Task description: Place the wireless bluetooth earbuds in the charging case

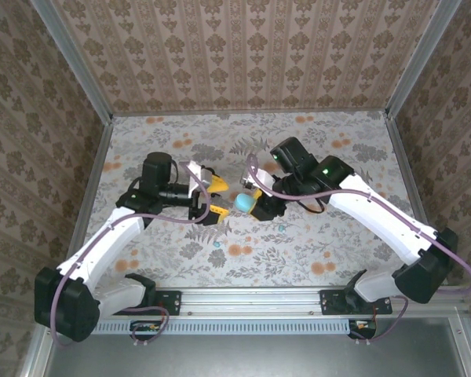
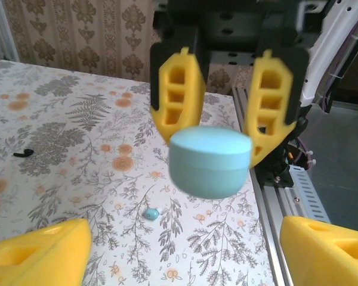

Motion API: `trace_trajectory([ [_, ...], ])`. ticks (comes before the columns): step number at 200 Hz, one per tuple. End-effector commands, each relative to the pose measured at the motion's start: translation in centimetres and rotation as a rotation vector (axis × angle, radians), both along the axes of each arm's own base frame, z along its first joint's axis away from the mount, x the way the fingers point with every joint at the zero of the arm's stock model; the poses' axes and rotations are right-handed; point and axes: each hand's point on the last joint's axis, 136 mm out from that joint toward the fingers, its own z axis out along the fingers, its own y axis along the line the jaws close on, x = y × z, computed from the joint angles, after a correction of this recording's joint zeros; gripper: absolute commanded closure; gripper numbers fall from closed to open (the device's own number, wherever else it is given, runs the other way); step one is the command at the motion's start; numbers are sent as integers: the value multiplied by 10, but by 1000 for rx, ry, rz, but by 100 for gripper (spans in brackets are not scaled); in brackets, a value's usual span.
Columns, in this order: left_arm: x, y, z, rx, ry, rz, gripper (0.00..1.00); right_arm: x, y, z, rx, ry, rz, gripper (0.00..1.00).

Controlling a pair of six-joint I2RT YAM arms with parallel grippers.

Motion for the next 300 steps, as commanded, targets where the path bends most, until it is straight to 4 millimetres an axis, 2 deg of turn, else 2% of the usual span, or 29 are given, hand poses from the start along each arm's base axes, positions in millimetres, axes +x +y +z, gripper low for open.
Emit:
trace_trajectory([
  [1, -6, -11, 17, -35, -35, -54, 17, -4, 4, 14, 66, -50, 46, 79],
  [92, -12, -31, 26, -47, -31, -112, 16, -8, 4, 15, 75, -49, 53, 79],
  [179, -13, -36, 23, -40, -7, -135, 25, -11, 3, 17, 86, -55, 61, 79],
  [250, -13, -39, 23, -35, 4, -155, 35, -11, 5, 19, 100, -54, 64, 80],
  [300, -14, -39, 23, -32, 9, -164, 52, -8, 6, 20, 111, -69, 50, 78],
])
